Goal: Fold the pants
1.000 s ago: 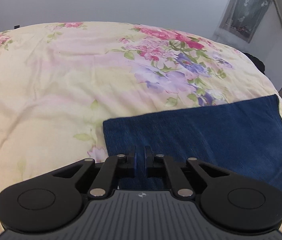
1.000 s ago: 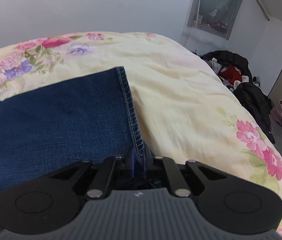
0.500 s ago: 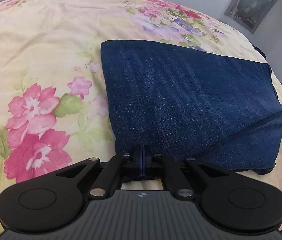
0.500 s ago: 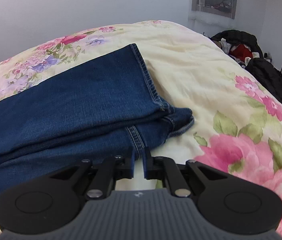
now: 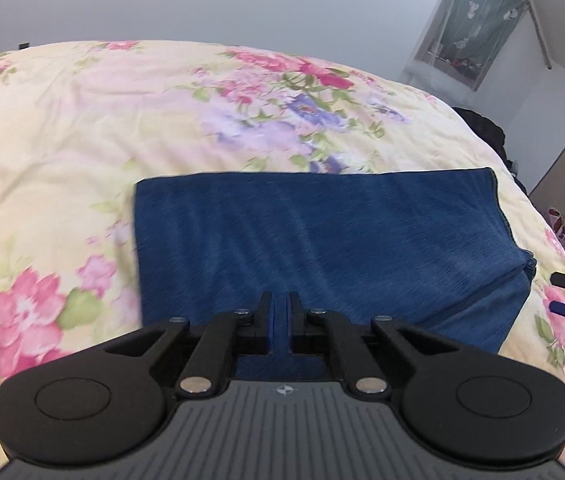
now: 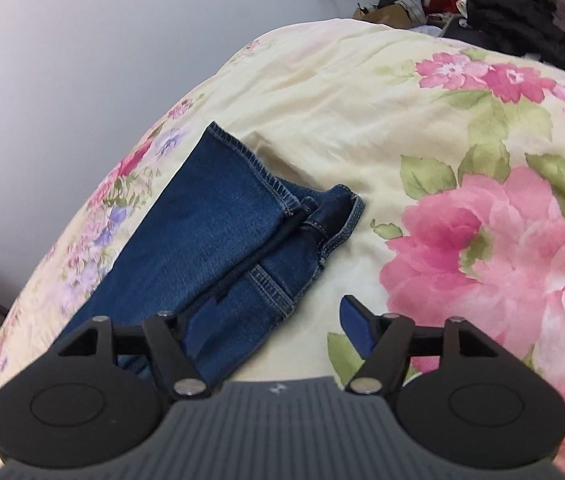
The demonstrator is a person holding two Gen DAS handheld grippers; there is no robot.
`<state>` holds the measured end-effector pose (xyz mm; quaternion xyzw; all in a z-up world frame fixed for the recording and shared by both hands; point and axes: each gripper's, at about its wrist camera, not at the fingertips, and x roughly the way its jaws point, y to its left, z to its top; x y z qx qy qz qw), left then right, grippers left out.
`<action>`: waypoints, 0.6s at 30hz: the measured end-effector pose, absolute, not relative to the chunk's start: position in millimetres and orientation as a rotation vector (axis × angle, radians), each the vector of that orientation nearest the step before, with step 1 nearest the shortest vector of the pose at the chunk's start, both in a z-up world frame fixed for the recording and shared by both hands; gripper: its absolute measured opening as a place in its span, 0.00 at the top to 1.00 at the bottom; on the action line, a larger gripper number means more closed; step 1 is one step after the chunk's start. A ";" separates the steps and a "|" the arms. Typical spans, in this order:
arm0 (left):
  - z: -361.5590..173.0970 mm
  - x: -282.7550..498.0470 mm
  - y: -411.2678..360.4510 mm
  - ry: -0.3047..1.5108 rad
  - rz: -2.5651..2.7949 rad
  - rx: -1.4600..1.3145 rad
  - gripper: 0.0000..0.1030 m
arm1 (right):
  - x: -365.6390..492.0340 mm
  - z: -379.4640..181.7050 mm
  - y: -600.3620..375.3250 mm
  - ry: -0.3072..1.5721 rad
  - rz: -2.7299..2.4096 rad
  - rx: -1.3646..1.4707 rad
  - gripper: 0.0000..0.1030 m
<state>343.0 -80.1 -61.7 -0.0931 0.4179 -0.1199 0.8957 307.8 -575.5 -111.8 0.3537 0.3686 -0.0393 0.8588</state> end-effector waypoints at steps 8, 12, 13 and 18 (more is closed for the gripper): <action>-70.8 400.7 -146.4 0.845 -0.355 -0.126 0.96 | 344.5 -150.4 -610.4 0.710 -0.117 1.013 0.37; -81.6 440.3 -175.2 0.833 -0.387 -0.106 0.96 | 360.7 -164.6 -611.8 0.710 -0.078 1.034 0.50; -85.0 450.7 -181.3 0.834 -0.395 -0.103 0.96 | 362.5 -167.6 -612.2 0.703 -0.071 1.044 0.51; -105.6 493.0 -207.9 0.852 -0.392 -0.070 0.96 | 365.2 -175.8 -615.1 0.669 -0.030 1.050 0.63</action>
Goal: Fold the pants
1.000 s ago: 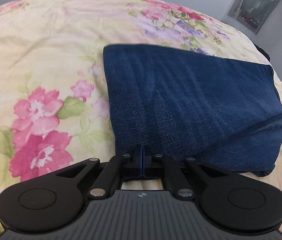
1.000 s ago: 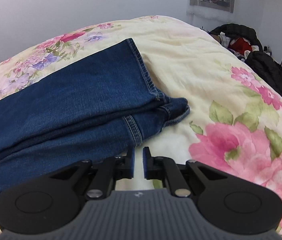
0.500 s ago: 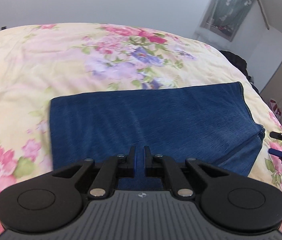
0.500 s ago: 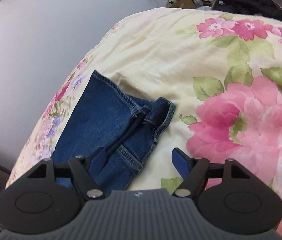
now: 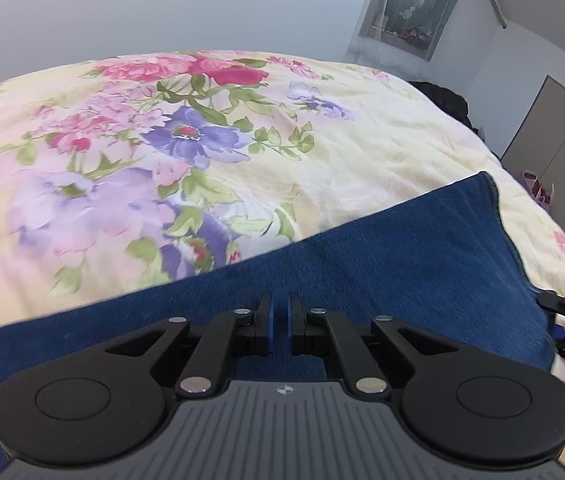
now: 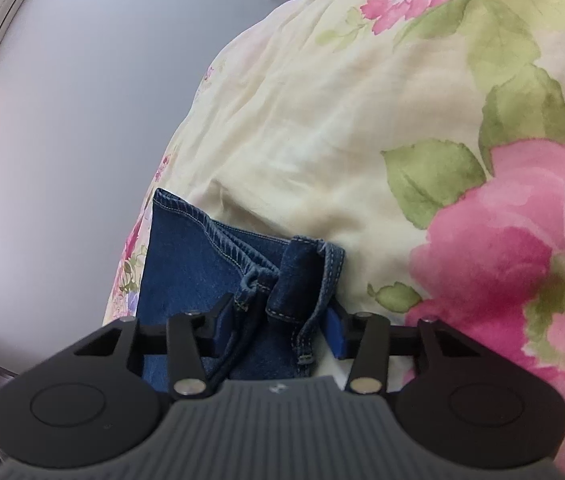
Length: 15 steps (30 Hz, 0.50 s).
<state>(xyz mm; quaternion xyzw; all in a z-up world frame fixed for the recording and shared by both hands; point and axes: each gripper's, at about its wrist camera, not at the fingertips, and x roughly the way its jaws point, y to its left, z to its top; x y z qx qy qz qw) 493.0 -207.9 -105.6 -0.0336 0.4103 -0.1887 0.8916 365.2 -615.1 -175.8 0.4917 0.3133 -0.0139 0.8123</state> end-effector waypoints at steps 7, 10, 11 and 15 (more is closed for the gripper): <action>-114.3 500.9 -214.9 0.866 -0.359 -0.076 0.96 | 370.7 -155.0 -606.2 0.645 0.006 0.903 0.81; -99.0 476.9 -213.6 0.863 -0.412 -0.089 0.94 | 371.9 -141.1 -602.8 0.635 0.012 0.876 0.83; -93.2 463.5 -215.4 0.864 -0.438 -0.082 0.94 | 370.2 -136.0 -601.6 0.630 0.016 0.856 0.83; -84.1 417.2 -224.2 0.879 -0.519 -0.074 0.94 | 365.9 -111.7 -594.0 0.607 0.022 0.797 0.85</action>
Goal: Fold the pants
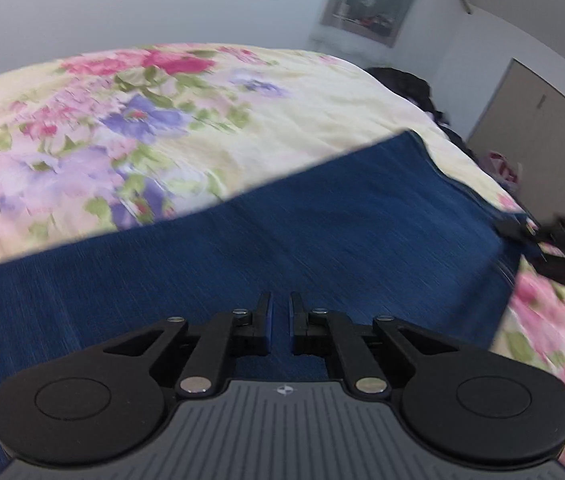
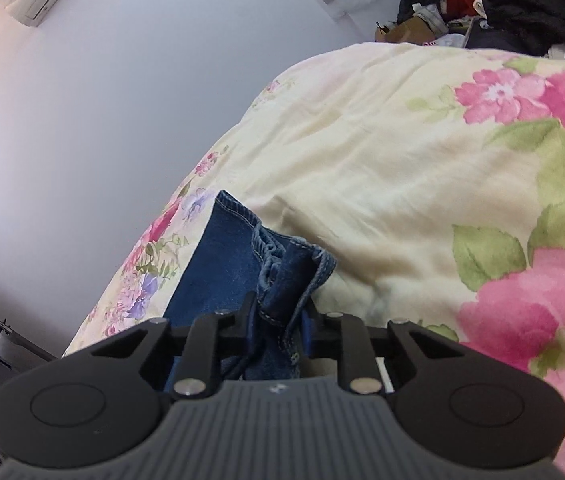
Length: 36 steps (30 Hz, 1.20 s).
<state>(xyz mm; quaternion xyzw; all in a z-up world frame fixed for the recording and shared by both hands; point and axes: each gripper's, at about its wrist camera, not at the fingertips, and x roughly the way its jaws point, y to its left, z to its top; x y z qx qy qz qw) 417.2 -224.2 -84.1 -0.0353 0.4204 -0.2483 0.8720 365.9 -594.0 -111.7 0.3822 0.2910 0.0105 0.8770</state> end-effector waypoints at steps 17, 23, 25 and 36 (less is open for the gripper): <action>-48.3 347.9 -146.7 0.921 -0.447 -0.188 0.94 | 347.1 11.0 -498.3 0.523 0.084 0.485 0.86; -26.6 316.6 -43.5 0.876 -0.278 -0.226 0.94 | 334.4 53.6 -420.0 0.482 0.169 0.338 0.86; -26.3 306.2 -11.7 0.873 -0.238 -0.263 0.94 | 330.6 61.6 -389.3 0.482 0.210 0.296 0.86; -50.3 271.0 81.8 0.897 -0.154 -0.392 0.94 | 325.0 -2.4 -199.8 0.676 0.438 0.179 0.86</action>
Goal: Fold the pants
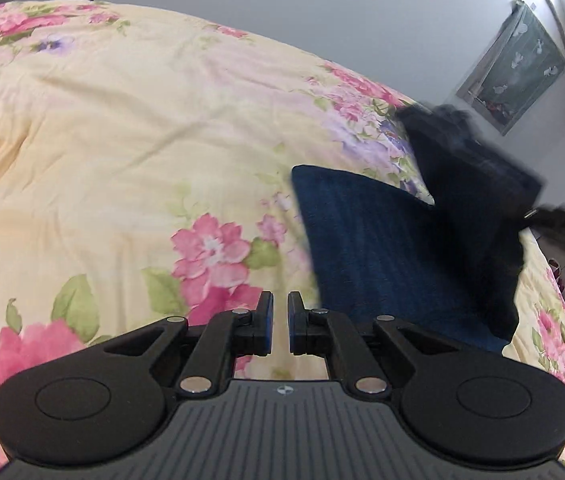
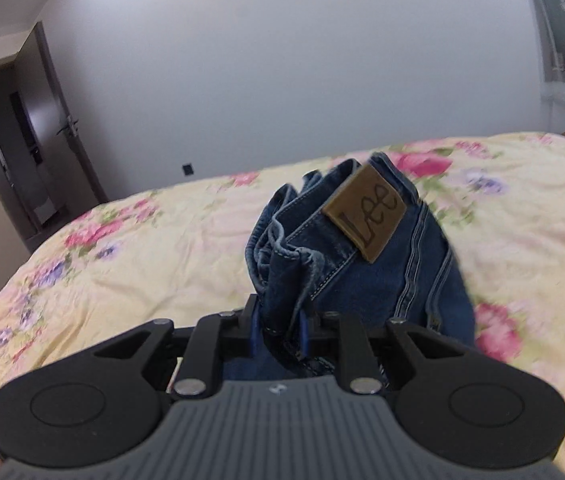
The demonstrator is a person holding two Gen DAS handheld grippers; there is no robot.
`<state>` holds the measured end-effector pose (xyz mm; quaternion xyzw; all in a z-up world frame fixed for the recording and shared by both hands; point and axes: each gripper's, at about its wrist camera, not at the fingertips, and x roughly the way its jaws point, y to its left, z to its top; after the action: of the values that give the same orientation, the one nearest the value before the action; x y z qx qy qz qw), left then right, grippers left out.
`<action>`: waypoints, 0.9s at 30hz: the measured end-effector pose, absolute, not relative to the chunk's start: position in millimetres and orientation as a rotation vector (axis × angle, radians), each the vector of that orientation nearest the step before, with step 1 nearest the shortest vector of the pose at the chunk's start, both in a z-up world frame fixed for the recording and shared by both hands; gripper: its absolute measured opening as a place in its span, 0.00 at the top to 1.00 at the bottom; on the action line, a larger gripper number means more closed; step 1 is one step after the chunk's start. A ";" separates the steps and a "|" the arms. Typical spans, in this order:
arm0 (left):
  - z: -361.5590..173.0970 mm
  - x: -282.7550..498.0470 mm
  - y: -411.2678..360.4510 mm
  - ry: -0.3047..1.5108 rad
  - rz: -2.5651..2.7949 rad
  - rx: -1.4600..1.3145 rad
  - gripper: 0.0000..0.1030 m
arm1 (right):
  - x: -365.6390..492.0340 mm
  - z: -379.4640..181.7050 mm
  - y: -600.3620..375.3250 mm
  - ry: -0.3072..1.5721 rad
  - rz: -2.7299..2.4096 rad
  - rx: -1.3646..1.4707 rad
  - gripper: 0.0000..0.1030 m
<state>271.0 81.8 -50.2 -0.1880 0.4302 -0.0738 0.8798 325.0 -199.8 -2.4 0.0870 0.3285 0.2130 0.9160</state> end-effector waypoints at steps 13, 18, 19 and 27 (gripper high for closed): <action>-62.8 277.1 85.8 0.907 -0.222 -0.450 0.82 | 329.6 -95.3 -145.6 0.957 0.527 0.074 0.69; -52.7 287.3 76.1 0.868 -0.275 -0.483 0.71 | 327.8 -71.1 -159.6 0.978 0.571 0.142 0.58; -51.5 290.9 74.4 0.862 -0.284 -0.495 0.70 | 327.1 -63.9 -165.5 0.963 0.569 0.147 0.57; -57.0 353.0 58.9 0.814 -0.315 -0.620 0.66 | 355.4 -33.5 -228.6 0.824 0.331 0.003 0.63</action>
<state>353.0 58.9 -57.0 -0.2952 0.3878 -0.1499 0.8602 355.4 -228.6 -33.5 0.0013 0.3987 0.1600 0.9030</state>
